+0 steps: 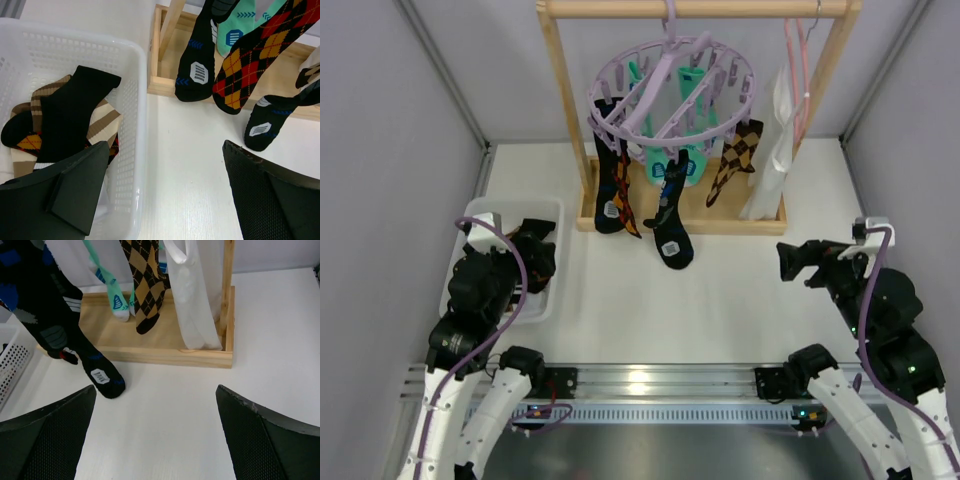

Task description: Remove the socks clipped to the hanger

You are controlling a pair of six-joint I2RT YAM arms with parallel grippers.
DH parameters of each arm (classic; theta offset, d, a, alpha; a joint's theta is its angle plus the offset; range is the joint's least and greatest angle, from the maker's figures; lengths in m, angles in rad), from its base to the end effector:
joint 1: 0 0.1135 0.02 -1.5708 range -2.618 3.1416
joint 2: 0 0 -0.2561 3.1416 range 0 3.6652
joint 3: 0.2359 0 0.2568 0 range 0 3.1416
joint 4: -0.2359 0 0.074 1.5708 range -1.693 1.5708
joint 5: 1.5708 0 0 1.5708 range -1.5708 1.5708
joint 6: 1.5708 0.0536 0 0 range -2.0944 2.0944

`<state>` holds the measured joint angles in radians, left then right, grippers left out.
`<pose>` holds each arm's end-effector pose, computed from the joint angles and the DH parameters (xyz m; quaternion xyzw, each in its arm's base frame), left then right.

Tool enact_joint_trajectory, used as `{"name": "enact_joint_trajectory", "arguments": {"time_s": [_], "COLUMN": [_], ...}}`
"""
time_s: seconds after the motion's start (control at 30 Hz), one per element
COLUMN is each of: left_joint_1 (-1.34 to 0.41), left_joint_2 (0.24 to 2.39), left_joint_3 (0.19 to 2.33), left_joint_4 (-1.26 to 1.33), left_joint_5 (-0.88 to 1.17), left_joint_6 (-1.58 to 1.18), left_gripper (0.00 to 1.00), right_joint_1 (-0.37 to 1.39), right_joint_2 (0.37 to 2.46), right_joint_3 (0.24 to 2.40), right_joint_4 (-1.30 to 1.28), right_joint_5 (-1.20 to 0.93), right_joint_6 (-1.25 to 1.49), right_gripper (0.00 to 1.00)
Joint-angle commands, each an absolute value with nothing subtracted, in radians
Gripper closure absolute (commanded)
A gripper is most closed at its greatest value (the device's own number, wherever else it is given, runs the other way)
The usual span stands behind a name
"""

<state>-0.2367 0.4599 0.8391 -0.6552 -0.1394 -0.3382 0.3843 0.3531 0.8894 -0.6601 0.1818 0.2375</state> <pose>0.1208 -0.0215 0.3407 -0.0823 0.7926 -0.1173 0.5927 0.0865 0.0245 0.3656 0.0052 0.7488 0.1369 0.6485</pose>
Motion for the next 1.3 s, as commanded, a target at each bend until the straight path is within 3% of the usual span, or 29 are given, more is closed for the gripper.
{"name": "enact_joint_trajectory", "arguments": {"time_s": [0.0, 0.2, 0.33, 0.4, 0.53, 0.87, 1.27], "left_joint_1": [-0.239, -0.239, -0.239, -0.239, -0.242, -0.256, -0.268], "left_joint_2": [0.46, 0.457, 0.459, 0.46, 0.46, 0.483, 0.509], "left_joint_3": [0.828, 0.827, 0.827, 0.827, 0.825, 0.825, 0.825], "left_joint_4": [-0.618, -0.618, -0.62, -0.62, -0.618, -0.618, -0.611], "left_joint_5": [-0.138, -0.137, -0.133, -0.127, -0.117, -0.1, -0.068], "left_joint_6": [-0.341, -0.341, -0.342, -0.341, -0.341, -0.337, -0.327], "left_gripper": [0.02, 0.02, 0.02, 0.02, 0.02, 0.02, 0.02], "right_joint_1": [0.397, 0.397, 0.397, 0.397, 0.399, 0.437, 0.492], "right_joint_2": [0.371, 0.382, 0.373, 0.4, 0.604, 1.104, 1.489], "right_joint_3": [0.873, 0.805, 0.698, 0.655, 0.617, 0.649, 0.862], "right_joint_4": [-0.594, -0.505, -0.333, -0.174, 0.035, 0.587, 0.801], "right_joint_5": [0.181, 0.23, 0.028, -0.191, -0.398, -0.498, -0.604], "right_joint_6": [0.264, 0.282, 0.247, 0.244, 0.281, 0.189, 0.179], "right_gripper": [0.01, 0.0, 0.01, 0.01, 0.01, 0.01, 0.01]}}
